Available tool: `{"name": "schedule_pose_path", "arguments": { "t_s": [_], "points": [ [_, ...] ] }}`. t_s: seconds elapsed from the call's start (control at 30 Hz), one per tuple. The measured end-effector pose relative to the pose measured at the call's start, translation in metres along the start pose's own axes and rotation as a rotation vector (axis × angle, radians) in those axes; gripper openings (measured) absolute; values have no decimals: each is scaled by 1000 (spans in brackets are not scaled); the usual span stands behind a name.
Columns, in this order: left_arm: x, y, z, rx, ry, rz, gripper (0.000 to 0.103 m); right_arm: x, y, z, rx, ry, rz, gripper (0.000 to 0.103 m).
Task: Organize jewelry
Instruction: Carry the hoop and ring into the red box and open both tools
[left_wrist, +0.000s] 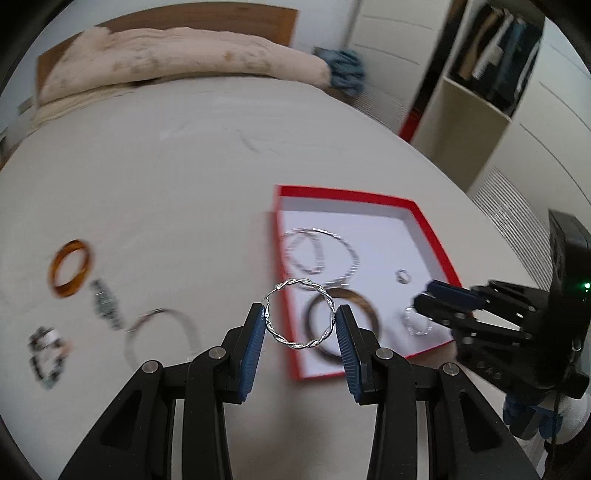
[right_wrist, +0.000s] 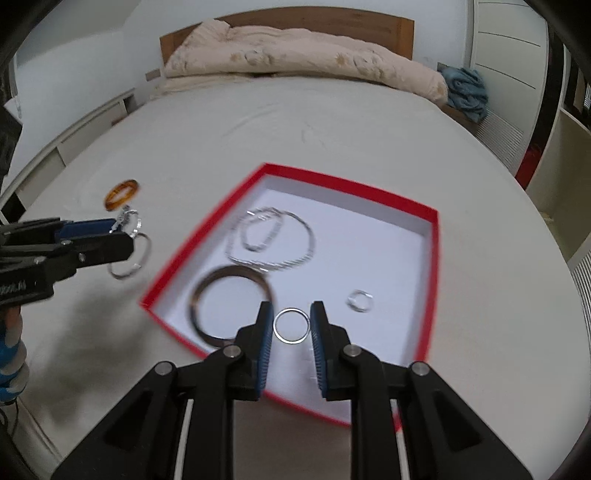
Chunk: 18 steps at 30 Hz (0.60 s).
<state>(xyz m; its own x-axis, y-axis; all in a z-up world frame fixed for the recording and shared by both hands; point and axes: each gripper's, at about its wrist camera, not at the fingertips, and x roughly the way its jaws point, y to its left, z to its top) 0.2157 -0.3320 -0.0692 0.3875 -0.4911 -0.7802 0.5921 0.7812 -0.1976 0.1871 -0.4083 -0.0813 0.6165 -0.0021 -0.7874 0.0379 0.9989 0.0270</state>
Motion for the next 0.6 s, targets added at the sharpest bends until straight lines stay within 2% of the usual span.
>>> {"name": "schedule_pose_path", "arguments": {
  "t_s": [0.17, 0.33, 0.6],
  "points": [
    [37, -23, 5, 51, 61, 1, 39, 17, -23, -1, -18, 30, 3, 19],
    [59, -31, -4, 93, 115, 14, 38, 34, -26, -3, -39, 60, 16, 19],
    [67, -32, -7, 142, 101, 46, 39, 42, -22, -13, -67, 77, -3, 20]
  ]
}}
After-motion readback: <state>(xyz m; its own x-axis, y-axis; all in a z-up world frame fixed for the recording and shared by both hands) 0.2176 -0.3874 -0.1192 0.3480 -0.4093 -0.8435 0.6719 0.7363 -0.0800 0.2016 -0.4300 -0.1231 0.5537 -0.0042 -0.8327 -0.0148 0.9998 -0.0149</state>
